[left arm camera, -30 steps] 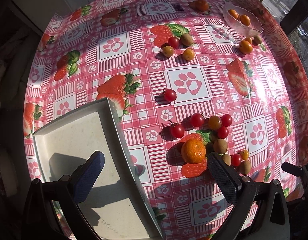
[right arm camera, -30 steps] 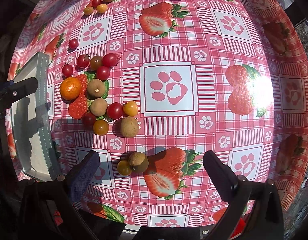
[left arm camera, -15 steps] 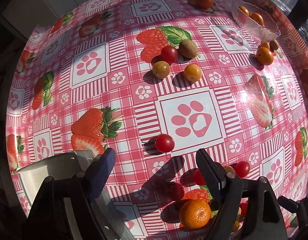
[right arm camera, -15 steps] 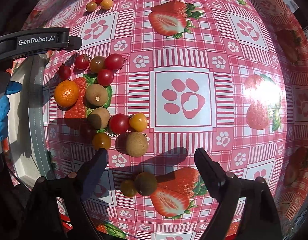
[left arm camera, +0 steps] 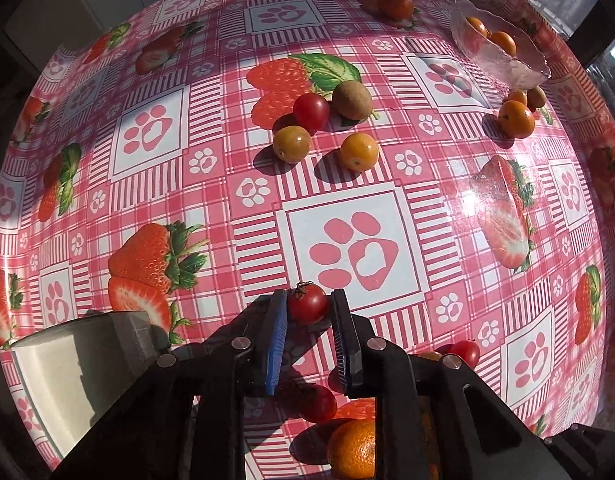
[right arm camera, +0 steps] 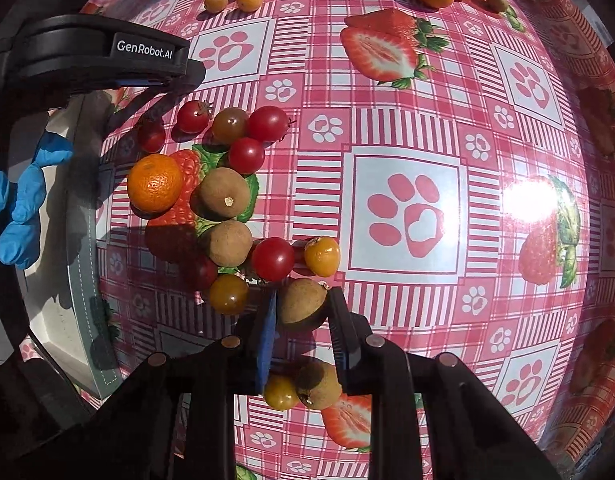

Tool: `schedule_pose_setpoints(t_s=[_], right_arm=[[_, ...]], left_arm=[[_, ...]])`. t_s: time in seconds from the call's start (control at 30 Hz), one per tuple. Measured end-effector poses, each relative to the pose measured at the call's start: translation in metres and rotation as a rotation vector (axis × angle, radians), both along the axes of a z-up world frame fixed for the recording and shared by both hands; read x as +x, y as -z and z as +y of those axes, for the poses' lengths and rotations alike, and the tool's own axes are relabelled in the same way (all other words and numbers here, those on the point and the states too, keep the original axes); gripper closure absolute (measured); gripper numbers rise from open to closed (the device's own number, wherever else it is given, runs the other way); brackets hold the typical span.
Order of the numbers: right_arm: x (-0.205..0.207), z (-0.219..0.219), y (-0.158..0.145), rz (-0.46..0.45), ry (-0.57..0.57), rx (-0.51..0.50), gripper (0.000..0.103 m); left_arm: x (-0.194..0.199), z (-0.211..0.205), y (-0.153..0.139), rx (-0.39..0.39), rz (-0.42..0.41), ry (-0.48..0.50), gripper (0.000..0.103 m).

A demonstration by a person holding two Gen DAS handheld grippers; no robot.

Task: Organize fruits
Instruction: 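Grasp a red cherry tomato with the left gripper while the right gripper grasps a kiwi, then carry the red cherry tomato and kiwi over the white tray with both grippers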

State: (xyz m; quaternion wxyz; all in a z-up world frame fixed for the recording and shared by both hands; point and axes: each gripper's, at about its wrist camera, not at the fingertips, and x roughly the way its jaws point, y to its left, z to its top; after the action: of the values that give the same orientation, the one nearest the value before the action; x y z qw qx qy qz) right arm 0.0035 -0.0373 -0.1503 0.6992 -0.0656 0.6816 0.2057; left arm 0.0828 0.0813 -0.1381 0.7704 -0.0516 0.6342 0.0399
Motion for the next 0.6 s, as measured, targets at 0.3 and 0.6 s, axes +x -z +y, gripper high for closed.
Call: schedule_pose_setpoints(t_s=[0.3,0.6], right_arm=[[-0.004,-0.015,-0.024,0.028,0.081,0.127,0.075],[0.002,-0.045,-0.052,0.047,0.069,0.150,0.075]], left_arm=[[-0.027,0.013,-0.034,-0.118,-0.049,-0.044,0.084],[-0.080,0.044,-0.069,-0.152,-0.108,-0.116,0.084]])
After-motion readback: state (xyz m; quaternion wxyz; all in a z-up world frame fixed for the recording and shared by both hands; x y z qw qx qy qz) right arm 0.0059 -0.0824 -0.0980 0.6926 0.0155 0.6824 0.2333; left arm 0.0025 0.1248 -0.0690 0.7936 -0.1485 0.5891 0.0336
